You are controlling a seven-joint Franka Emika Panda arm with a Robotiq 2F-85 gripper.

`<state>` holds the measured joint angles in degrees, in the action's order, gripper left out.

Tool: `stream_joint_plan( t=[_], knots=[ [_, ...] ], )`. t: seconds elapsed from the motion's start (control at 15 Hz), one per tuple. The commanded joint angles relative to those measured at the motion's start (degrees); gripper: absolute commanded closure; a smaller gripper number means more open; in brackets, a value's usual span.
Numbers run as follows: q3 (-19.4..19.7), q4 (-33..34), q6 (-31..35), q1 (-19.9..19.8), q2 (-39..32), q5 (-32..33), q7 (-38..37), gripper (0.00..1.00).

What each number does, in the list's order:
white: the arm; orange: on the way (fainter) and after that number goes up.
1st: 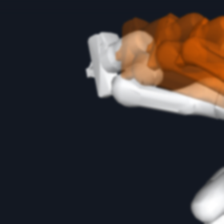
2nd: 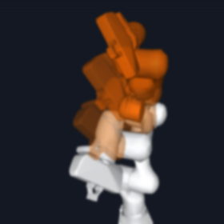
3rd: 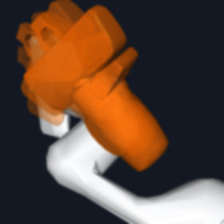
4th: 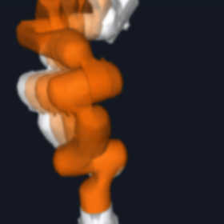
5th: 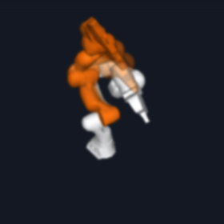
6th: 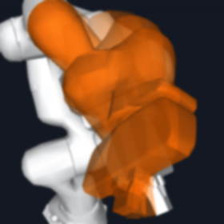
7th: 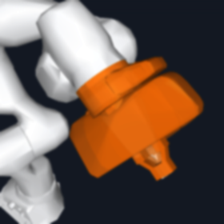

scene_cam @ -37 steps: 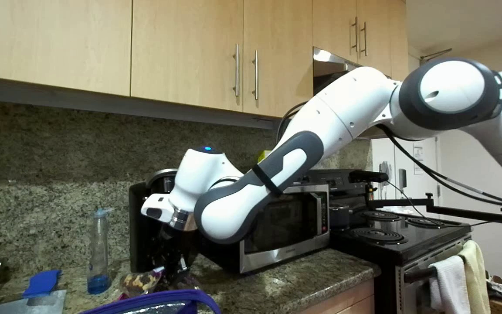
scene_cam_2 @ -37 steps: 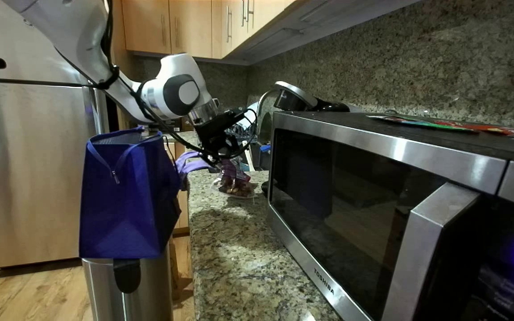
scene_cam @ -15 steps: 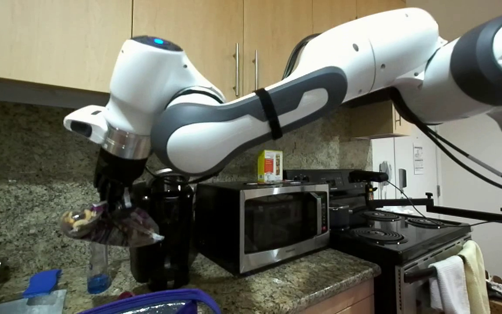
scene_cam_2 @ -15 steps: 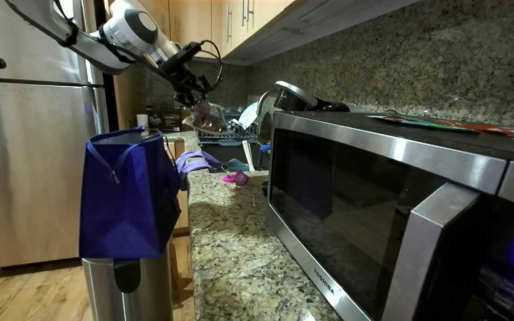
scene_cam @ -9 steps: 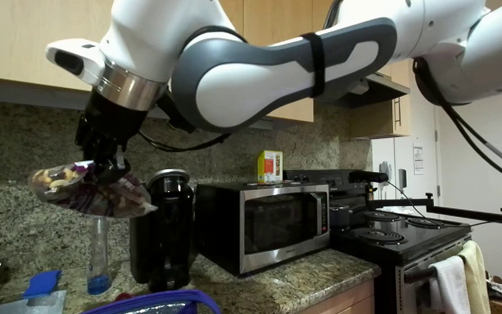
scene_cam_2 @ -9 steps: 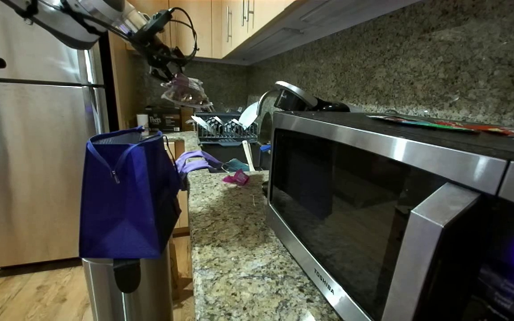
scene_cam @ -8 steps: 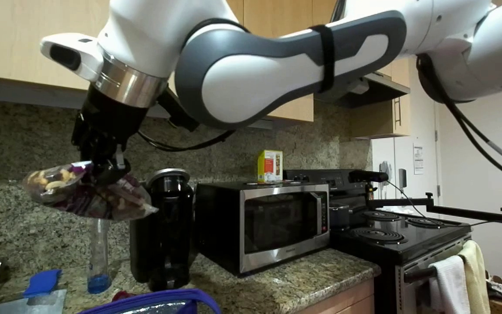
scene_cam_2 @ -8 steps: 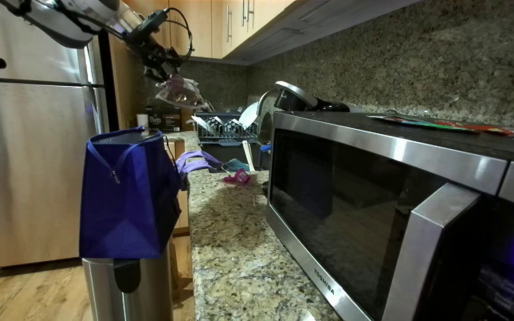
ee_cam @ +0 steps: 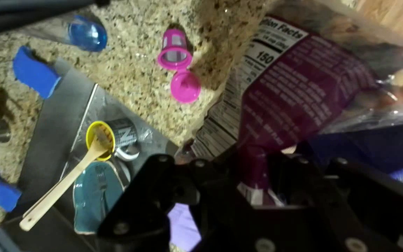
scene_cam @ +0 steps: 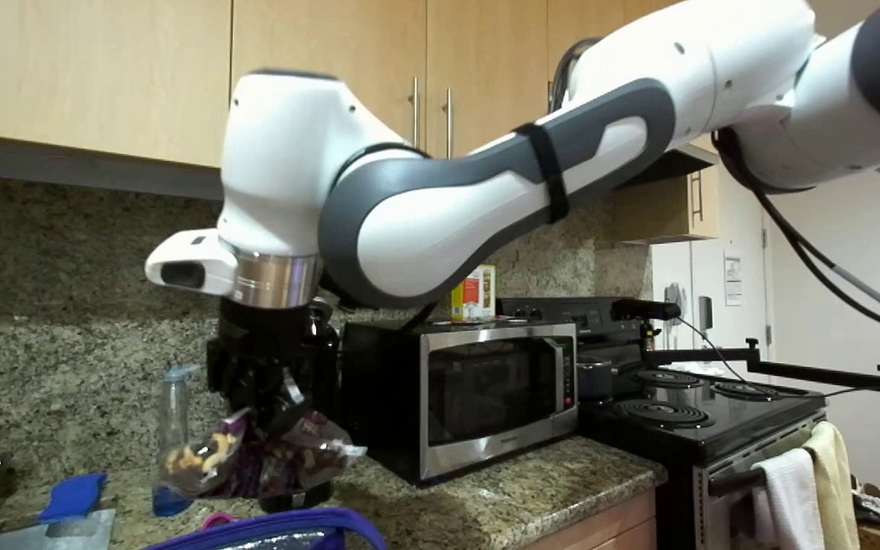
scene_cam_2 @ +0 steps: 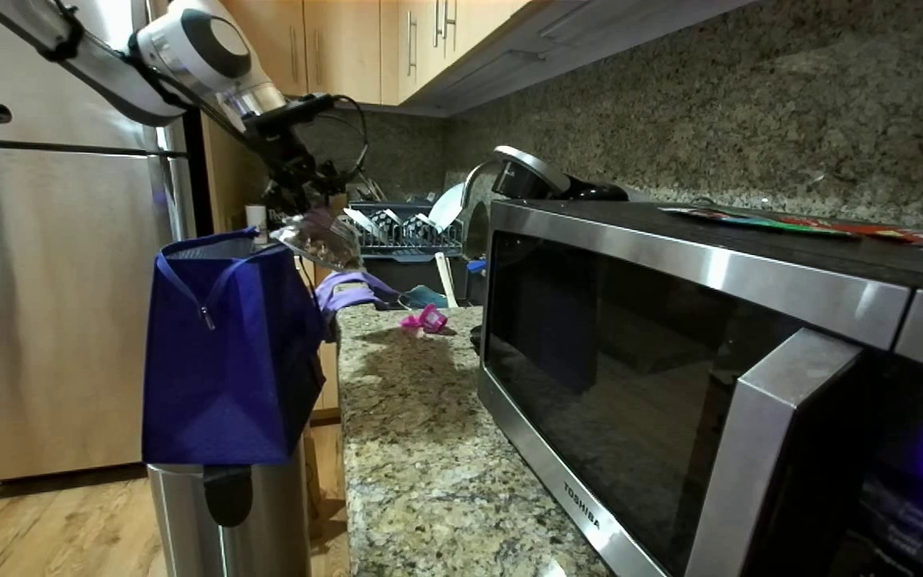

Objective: Put the packet on the counter in the bag

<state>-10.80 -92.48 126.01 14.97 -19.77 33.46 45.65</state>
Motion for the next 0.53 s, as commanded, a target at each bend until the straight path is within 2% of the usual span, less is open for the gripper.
stream_joint_plan(
  t=[0.0,0.13,0.47],
  knots=[
    [0.6,1.2,0.5,1.6,0.3,2.9,-4.4,0.9],
    [0.0,1.3,0.2,3.7,1.8,5.9,-6.2,0.9],
    [-4.7,0.4,-1.7,11.2,6.5,14.0,-9.1,0.91]
  ],
)
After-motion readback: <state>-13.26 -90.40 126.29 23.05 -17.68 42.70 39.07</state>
